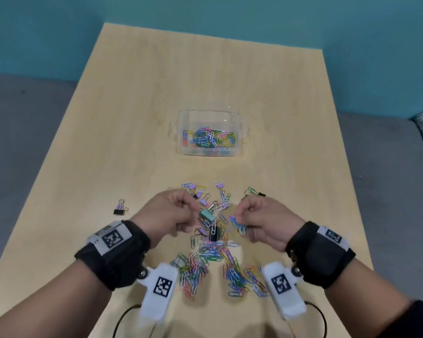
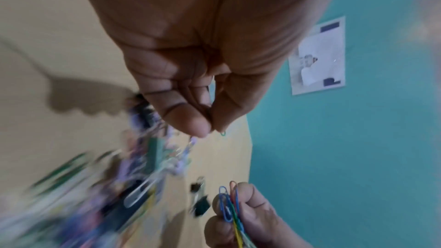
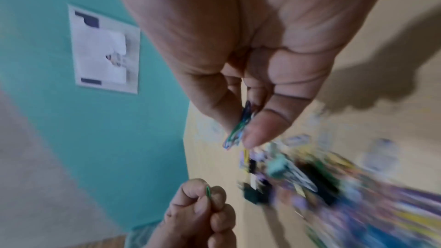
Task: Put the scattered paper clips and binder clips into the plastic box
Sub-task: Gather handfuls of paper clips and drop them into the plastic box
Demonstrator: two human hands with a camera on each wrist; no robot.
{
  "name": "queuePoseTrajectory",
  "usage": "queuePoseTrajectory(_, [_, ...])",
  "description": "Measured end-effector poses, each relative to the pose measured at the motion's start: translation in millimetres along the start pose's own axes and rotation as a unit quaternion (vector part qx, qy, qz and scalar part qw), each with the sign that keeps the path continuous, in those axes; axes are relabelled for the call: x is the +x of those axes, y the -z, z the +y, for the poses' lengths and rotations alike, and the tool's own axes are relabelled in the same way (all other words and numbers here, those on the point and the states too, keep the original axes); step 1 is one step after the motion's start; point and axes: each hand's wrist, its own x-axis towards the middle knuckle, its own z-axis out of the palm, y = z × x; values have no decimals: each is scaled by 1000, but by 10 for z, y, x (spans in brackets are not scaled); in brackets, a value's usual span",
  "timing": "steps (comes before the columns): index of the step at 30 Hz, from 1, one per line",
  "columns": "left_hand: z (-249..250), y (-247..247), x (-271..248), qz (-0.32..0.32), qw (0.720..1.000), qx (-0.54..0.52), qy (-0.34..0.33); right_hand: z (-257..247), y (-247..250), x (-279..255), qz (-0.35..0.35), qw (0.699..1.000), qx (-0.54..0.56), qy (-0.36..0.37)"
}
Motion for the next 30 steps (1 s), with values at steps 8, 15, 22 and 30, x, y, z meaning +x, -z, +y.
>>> queuePoseTrajectory(8, [1011, 169, 878, 163, 975, 75, -130, -1271, 17, 869, 132, 979, -69, 137])
queuePoseTrajectory(15, [958, 258, 762, 186, 906, 340, -170, -1241, 88, 850, 195, 883, -383, 189])
queuePoseTrajectory(22, [-400, 308, -458, -146, 957, 246, 49, 311, 360, -353, -80, 852, -517, 18])
queuePoseTrajectory(30, [-1105, -188, -632, -3, 974, 221, -51, 1060, -105, -500, -48, 911, -402, 80])
